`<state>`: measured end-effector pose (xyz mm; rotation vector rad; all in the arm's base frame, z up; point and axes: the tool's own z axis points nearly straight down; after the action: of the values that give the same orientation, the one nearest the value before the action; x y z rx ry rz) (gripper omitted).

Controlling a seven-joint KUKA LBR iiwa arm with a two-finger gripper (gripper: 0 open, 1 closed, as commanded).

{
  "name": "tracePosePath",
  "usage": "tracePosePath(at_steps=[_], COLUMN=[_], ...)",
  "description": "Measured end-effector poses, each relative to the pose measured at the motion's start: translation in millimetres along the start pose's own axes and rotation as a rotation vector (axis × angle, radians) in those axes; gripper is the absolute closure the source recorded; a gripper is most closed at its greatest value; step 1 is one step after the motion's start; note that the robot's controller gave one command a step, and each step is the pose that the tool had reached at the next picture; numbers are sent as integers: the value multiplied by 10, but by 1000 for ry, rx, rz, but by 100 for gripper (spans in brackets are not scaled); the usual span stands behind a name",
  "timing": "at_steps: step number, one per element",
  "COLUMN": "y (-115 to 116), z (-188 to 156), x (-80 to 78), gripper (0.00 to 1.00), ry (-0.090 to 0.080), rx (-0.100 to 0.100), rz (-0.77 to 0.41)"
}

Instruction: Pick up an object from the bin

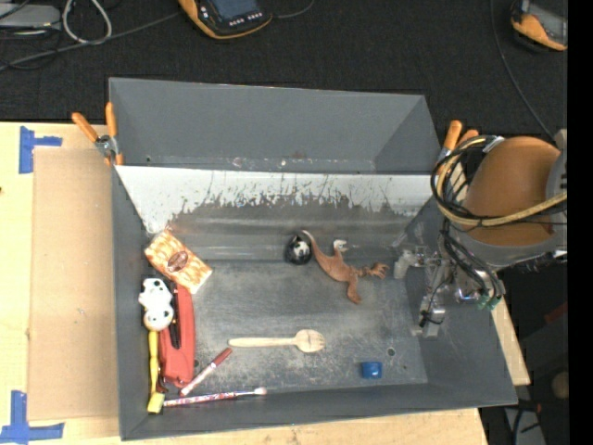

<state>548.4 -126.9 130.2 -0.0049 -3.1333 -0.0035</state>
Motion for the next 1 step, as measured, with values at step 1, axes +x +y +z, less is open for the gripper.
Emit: tracePosePath(at_steps=[1], y=[4], z=[-40], x=[-20], gripper=[0], ry=[-7], rx=[1], rz=[-4])
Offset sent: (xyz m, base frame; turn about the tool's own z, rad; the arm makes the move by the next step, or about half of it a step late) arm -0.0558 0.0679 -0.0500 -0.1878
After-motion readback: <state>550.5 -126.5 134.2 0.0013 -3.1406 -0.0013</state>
